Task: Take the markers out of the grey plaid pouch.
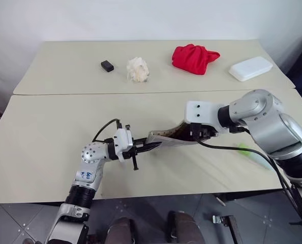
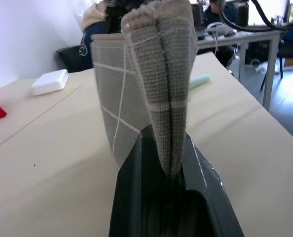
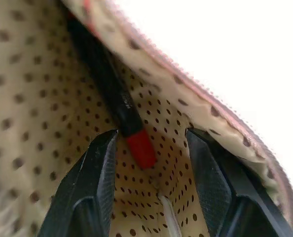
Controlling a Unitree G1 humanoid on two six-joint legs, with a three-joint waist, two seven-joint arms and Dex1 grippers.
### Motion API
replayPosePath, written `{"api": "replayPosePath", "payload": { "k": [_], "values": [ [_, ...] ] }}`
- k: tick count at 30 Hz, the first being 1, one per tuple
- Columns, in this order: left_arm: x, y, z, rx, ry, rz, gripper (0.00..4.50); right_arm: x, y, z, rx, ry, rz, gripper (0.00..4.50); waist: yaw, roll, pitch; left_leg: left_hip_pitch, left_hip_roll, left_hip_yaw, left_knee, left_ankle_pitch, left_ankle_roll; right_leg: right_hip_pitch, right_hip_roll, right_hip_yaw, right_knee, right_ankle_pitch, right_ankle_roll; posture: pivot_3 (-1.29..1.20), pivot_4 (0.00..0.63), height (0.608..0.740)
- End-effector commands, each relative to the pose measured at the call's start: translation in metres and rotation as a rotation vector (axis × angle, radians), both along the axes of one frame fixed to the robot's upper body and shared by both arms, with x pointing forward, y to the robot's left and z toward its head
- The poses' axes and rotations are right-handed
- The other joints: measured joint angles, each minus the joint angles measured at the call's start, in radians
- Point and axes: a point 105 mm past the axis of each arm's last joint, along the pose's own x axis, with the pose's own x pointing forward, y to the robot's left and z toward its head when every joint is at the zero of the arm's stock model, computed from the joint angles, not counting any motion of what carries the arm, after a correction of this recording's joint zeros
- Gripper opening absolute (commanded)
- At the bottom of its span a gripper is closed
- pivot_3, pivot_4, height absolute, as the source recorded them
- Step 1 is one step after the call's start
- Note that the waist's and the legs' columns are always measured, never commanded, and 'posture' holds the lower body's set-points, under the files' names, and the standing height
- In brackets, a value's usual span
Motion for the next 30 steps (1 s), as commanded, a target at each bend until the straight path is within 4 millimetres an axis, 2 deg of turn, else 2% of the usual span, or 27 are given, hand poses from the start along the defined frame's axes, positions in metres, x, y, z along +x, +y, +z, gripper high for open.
{"api": "replayPosePath", "payload": {
  "k": [1, 12, 17, 21, 26, 30],
  "values": [
    [0.000, 0.000, 0.005, -0.017, -0.046, 0.013, 0.00, -0.004, 0.010, -0.001, -0.015, -0.060, 0.044, 2.26, 0.000, 0.000, 0.000, 0.000, 0.000, 0.000, 0.000, 0.000, 0.000, 0.000, 0.000, 0.000, 0.000, 0.000, 0.000, 0.00, 0.150, 0.740],
    [0.005, 0.002, 0.009, -0.056, 0.010, 0.031, 0.00, 0.009, 0.021, -0.028, -0.085, -0.178, 0.079, 2.26, -0.001, 0.000, 0.000, 0.000, 0.000, 0.000, 0.000, 0.000, 0.000, 0.000, 0.000, 0.000, 0.000, 0.000, 0.000, 0.00, 0.150, 0.740],
    [0.006, 0.002, 0.011, -0.061, 0.032, 0.019, 0.00, 0.021, 0.028, -0.026, -0.082, -0.235, 0.071, 2.26, -0.002, 0.000, 0.000, 0.000, 0.000, 0.000, 0.000, 0.000, 0.000, 0.000, 0.000, 0.000, 0.000, 0.000, 0.000, 0.00, 0.150, 0.740],
    [0.008, 0.001, 0.013, -0.069, 0.034, 0.017, 0.00, 0.014, 0.041, -0.040, -0.066, -0.161, 0.108, 2.26, -0.002, 0.000, 0.000, 0.000, 0.000, 0.000, 0.000, 0.000, 0.000, 0.000, 0.001, 0.000, 0.000, 0.000, 0.000, 0.00, 0.150, 0.740],
    [0.008, 0.001, 0.015, -0.068, 0.035, 0.016, 0.00, 0.009, 0.036, -0.066, -0.122, -0.044, 0.109, 2.26, -0.001, 0.000, 0.000, 0.000, 0.000, 0.000, 0.000, 0.000, 0.000, 0.000, 0.000, 0.000, 0.000, 0.000, 0.000, 0.00, 0.150, 0.740],
    [0.007, 0.003, 0.012, -0.067, 0.041, 0.017, 0.00, 0.010, 0.038, -0.073, -0.123, -0.012, 0.114, 2.26, -0.002, 0.000, 0.000, 0.000, 0.000, 0.000, 0.000, 0.000, 0.000, 0.000, 0.001, 0.000, 0.000, 0.000, 0.000, 0.00, 0.150, 0.740]
  ]
}}
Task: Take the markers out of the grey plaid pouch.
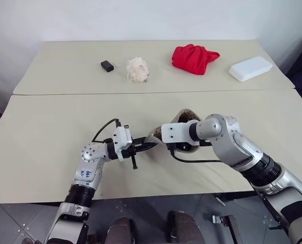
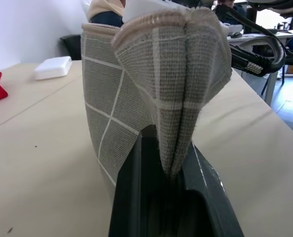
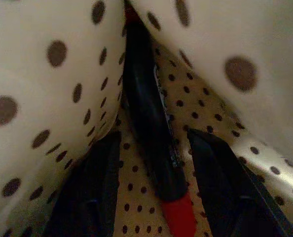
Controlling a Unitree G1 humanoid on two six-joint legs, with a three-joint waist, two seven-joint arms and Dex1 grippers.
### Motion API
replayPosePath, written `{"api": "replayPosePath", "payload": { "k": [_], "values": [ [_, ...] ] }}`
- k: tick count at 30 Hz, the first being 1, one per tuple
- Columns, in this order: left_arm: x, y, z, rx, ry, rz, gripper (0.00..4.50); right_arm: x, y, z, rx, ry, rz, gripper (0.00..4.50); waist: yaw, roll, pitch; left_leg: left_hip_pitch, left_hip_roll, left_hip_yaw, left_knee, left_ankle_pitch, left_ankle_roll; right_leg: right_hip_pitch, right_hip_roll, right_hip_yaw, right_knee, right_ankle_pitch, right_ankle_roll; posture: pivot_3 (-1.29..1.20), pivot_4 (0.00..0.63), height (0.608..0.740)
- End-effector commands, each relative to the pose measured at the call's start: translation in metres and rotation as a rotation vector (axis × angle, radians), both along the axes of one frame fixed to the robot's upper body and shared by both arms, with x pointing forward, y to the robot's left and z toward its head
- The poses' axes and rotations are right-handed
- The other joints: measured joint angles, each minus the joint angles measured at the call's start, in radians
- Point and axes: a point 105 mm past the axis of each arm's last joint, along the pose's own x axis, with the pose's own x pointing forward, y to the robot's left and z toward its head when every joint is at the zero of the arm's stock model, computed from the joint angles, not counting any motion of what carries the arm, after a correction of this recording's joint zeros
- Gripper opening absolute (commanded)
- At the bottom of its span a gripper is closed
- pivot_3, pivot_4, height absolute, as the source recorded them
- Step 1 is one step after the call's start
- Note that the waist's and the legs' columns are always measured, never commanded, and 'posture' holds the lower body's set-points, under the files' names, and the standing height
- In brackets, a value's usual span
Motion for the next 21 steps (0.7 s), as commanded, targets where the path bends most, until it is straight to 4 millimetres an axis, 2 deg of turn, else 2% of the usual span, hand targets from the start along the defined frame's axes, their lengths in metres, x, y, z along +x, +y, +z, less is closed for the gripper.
{"api": "replayPosePath", "payload": {
  "k": [1, 2, 5, 8, 9, 15, 21],
  "values": [
    [-0.001, -0.001, 0.016, -0.043, -0.058, -0.014, 0.00, -0.002, 0.000, -0.019, -0.033, 0.069, 0.010, 2.26, 0.000, 0.000, 0.000, 0.000, 0.000, 0.000, 0.000, 0.000, 0.000, 0.000, 0.000, 0.000, 0.000, 0.000, 0.000, 0.00, 0.150, 0.740],
    [-0.001, -0.001, 0.016, -0.043, -0.059, -0.015, 0.00, -0.001, 0.000, -0.020, -0.035, 0.070, 0.012, 2.26, 0.000, 0.000, 0.000, 0.000, 0.000, 0.000, 0.000, 0.000, 0.000, 0.000, 0.000, 0.000, 0.000, 0.000, 0.000, 0.00, 0.150, 0.740],
    [0.000, 0.000, 0.017, -0.043, -0.059, -0.009, 0.00, 0.001, -0.001, -0.020, -0.037, 0.063, 0.015, 1.68, -0.001, 0.000, 0.000, 0.001, 0.000, 0.000, 0.000, 0.000, 0.000, 0.001, 0.000, 0.000, 0.000, 0.000, 0.000, 0.00, 0.150, 0.740],
    [0.001, 0.001, 0.018, -0.041, -0.062, -0.004, 0.00, 0.002, -0.002, -0.014, -0.039, 0.029, 0.027, 0.69, 0.000, 0.000, 0.000, 0.001, 0.000, 0.000, 0.000, 0.000, 0.000, 0.001, 0.000, 0.000, 0.000, 0.000, 0.000, 0.00, 0.150, 0.740],
    [0.001, 0.001, 0.018, -0.041, -0.061, -0.001, 0.00, 0.003, -0.002, -0.010, -0.034, 0.009, 0.034, 0.58, 0.000, 0.000, 0.000, 0.001, 0.000, 0.000, 0.000, 0.000, 0.000, 0.001, 0.000, 0.000, 0.000, 0.000, 0.000, 0.00, 0.150, 0.740],
    [0.002, 0.003, 0.016, -0.028, -0.054, 0.014, 0.00, -0.001, -0.005, 0.006, -0.042, -0.073, 0.075, 0.58, 0.000, 0.000, 0.000, 0.001, 0.000, 0.000, 0.000, 0.000, 0.000, 0.001, 0.000, 0.000, 0.000, 0.000, 0.000, 0.00, 0.150, 0.740],
    [0.005, 0.009, 0.003, 0.036, -0.033, 0.045, 0.00, -0.007, -0.012, 0.026, -0.024, -0.104, 0.093, 0.58, 0.000, 0.000, 0.000, 0.001, 0.000, 0.000, 0.000, 0.000, 0.000, 0.001, 0.000, 0.000, 0.000, 0.000, 0.000, 0.00, 0.150, 0.740]
  ]
}}
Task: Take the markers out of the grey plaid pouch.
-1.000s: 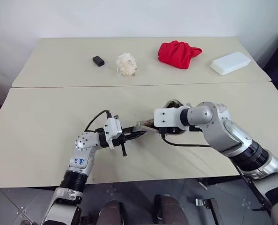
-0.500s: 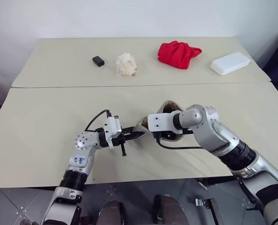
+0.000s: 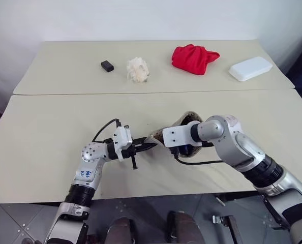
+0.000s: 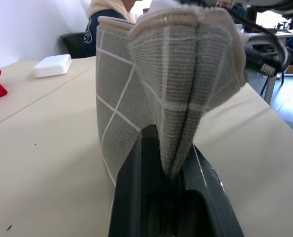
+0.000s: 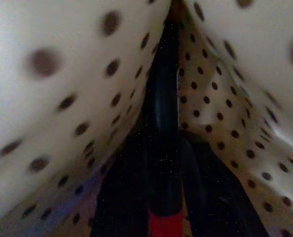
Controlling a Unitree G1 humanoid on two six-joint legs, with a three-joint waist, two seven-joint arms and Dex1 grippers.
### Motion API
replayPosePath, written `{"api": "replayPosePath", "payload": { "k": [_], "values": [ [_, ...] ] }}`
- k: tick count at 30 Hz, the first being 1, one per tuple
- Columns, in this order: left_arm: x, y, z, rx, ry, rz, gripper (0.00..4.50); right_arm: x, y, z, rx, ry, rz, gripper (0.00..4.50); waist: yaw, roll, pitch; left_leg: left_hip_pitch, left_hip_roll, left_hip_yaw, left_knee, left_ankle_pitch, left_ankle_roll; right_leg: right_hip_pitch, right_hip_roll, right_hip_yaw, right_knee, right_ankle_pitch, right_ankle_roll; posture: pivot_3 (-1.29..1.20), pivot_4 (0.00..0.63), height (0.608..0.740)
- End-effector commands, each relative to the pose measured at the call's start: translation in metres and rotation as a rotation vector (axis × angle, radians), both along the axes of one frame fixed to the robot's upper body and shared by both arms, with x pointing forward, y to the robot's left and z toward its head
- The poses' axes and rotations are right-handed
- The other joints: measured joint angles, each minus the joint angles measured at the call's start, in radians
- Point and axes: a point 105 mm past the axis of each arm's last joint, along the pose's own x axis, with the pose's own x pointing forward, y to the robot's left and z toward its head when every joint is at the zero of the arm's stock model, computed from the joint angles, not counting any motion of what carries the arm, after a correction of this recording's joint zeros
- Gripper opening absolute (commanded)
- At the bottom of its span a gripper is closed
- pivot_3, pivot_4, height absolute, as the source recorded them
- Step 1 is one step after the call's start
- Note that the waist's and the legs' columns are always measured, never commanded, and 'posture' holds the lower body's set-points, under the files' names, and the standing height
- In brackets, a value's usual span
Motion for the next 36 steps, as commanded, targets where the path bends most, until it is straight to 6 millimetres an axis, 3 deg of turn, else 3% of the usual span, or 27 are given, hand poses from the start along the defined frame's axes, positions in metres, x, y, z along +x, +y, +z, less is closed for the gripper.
{"api": "replayPosePath", "payload": {
  "k": [1, 5, 9, 14, 22, 25, 29, 32, 36],
  "values": [
    [0.004, 0.009, 0.002, 0.034, -0.026, 0.040, 0.00, -0.003, -0.006, 0.024, 0.044, -0.033, 0.003, 0.58, 0.000, 0.000, 0.000, 0.000, 0.000, 0.000, 0.000, 0.000, 0.000, 0.000, 0.000, 0.000, 0.000, 0.000, 0.000, 0.00, 0.150, 0.740],
    [0.002, 0.011, -0.001, 0.058, -0.024, 0.046, 0.00, -0.012, 0.000, 0.042, 0.158, 0.016, 0.018, 0.58, 0.000, 0.000, 0.000, 0.000, 0.000, 0.000, 0.000, 0.000, 0.000, 0.000, 0.000, 0.000, 0.000, 0.000, 0.000, 0.00, 0.150, 0.740],
    [-0.001, 0.013, -0.004, 0.079, -0.029, 0.043, 0.00, -0.025, -0.003, 0.046, 0.204, 0.099, 0.079, 0.58, 0.003, 0.000, 0.000, 0.000, 0.000, 0.000, 0.000, 0.000, 0.000, 0.000, 0.000, 0.000, 0.000, 0.000, 0.000, 0.00, 0.150, 0.740],
    [-0.005, 0.017, -0.006, 0.102, -0.037, 0.043, 0.00, -0.018, -0.018, 0.047, 0.199, 0.081, 0.022, 0.58, 0.001, 0.000, 0.000, 0.000, 0.000, 0.000, 0.000, 0.000, 0.000, 0.000, 0.000, 0.000, -0.001, 0.000, 0.000, 0.00, 0.150, 0.740],
    [-0.007, 0.019, -0.010, 0.134, -0.051, 0.052, 0.00, -0.023, -0.007, 0.061, 0.324, 0.133, 0.016, 0.58, 0.001, 0.000, 0.000, 0.000, 0.000, 0.000, 0.000, 0.000, 0.000, 0.000, 0.000, 0.000, -0.001, 0.000, 0.000, 0.00, 0.150, 0.740],
    [-0.006, 0.017, -0.010, 0.119, -0.036, 0.059, 0.00, -0.021, -0.010, 0.056, 0.233, 0.049, 0.056, 0.58, 0.005, 0.000, 0.000, 0.000, 0.000, 0.000, 0.000, 0.000, 0.000, 0.000, 0.000, 0.000, -0.001, 0.000, 0.000, 0.00, 0.150, 0.740],
    [-0.004, 0.014, -0.005, 0.069, 0.020, 0.063, 0.00, -0.033, -0.003, 0.031, 0.138, 0.027, 0.191, 0.58, 0.004, 0.000, 0.000, 0.000, 0.000, 0.000, 0.000, 0.000, 0.000, 0.000, 0.000, 0.000, -0.001, 0.000, 0.000, 0.00, 0.150, 0.740],
    [-0.004, 0.013, -0.003, 0.067, 0.024, 0.054, 0.00, -0.033, 0.001, 0.018, 0.192, 0.043, 0.172, 0.58, 0.002, 0.000, 0.000, 0.000, 0.000, 0.000, -0.001, 0.000, 0.000, 0.000, 0.000, 0.000, -0.001, 0.000, 0.000, 0.00, 0.150, 0.740],
    [-0.005, 0.012, -0.003, 0.070, 0.026, 0.051, 0.00, -0.031, 0.000, 0.016, 0.233, 0.047, 0.148, 0.58, 0.002, 0.000, 0.000, 0.000, 0.000, 0.000, 0.000, 0.000, 0.000, 0.000, 0.000, 0.000, -0.001, 0.000, 0.000, 0.00, 0.150, 0.740]
  ]
}}
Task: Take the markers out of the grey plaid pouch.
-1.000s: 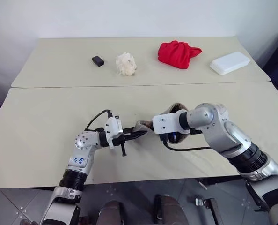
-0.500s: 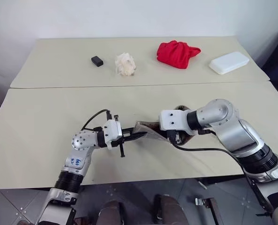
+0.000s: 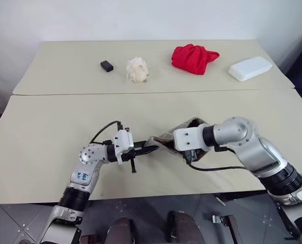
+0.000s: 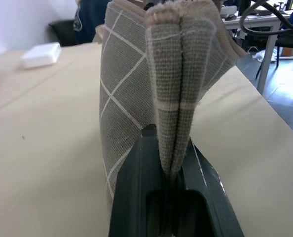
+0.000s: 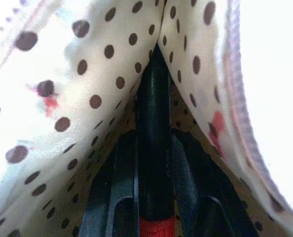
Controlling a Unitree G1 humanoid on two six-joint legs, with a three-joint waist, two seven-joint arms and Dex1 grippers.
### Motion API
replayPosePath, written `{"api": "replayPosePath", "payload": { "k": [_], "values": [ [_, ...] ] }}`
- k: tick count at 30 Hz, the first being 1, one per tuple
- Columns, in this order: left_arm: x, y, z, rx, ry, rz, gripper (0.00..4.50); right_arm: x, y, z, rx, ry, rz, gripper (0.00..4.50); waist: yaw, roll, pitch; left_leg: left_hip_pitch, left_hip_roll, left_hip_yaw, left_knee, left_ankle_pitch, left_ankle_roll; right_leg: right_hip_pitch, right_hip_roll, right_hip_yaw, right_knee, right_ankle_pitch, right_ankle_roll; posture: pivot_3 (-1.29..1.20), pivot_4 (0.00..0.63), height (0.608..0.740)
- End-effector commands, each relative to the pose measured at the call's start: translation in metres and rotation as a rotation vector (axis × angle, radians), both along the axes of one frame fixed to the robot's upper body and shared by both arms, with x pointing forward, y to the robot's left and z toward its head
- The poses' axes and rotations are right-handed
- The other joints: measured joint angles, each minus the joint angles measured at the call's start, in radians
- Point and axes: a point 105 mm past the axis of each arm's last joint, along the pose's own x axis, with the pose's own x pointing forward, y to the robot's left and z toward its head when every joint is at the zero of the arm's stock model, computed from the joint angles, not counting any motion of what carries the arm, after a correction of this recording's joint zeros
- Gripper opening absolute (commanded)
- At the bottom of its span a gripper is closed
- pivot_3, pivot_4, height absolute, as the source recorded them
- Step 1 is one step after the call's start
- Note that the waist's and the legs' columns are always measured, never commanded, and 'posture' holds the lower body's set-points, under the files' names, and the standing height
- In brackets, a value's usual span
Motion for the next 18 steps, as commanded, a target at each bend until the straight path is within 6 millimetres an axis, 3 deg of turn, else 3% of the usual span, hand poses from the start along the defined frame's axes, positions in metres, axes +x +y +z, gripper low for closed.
{"api": "replayPosePath", "payload": {
  "k": [1, 9, 13, 18],
  "values": [
    [0.006, 0.011, 0.002, 0.000, 0.001, 0.054, 0.00, -0.003, 0.005, 0.015, 0.043, -0.051, 0.037, 0.58, 0.000, 0.000, 0.000, 0.000, 0.000, 0.000, 0.000, 0.000, 0.000, 0.000, 0.000, 0.000, 0.000, 0.000, 0.000, 0.00, 0.150, 0.740],
    [0.007, 0.010, 0.002, 0.001, -0.008, 0.057, 0.00, -0.013, 0.006, 0.016, 0.080, 0.059, 0.046, 0.58, 0.001, 0.000, 0.000, 0.000, 0.000, 0.000, 0.000, 0.000, 0.000, 0.000, 0.000, 0.000, 0.000, 0.000, 0.000, 0.00, 0.150, 0.740],
    [0.007, 0.010, 0.002, -0.002, -0.010, 0.057, 0.00, -0.021, 0.015, 0.029, 0.151, 0.071, 0.108, 0.58, 0.001, 0.000, 0.000, 0.000, 0.000, 0.000, 0.000, 0.000, 0.000, 0.000, 0.000, 0.000, 0.000, 0.000, 0.000, 0.00, 0.150, 0.740],
    [0.008, 0.012, 0.003, -0.013, -0.005, 0.066, 0.00, -0.035, 0.009, 0.042, 0.194, 0.136, 0.203, 0.58, 0.003, 0.000, 0.000, 0.000, 0.000, 0.000, 0.000, 0.000, 0.000, 0.000, 0.000, 0.000, 0.000, 0.000, 0.000, 0.00, 0.150, 0.740]
  ]
}}
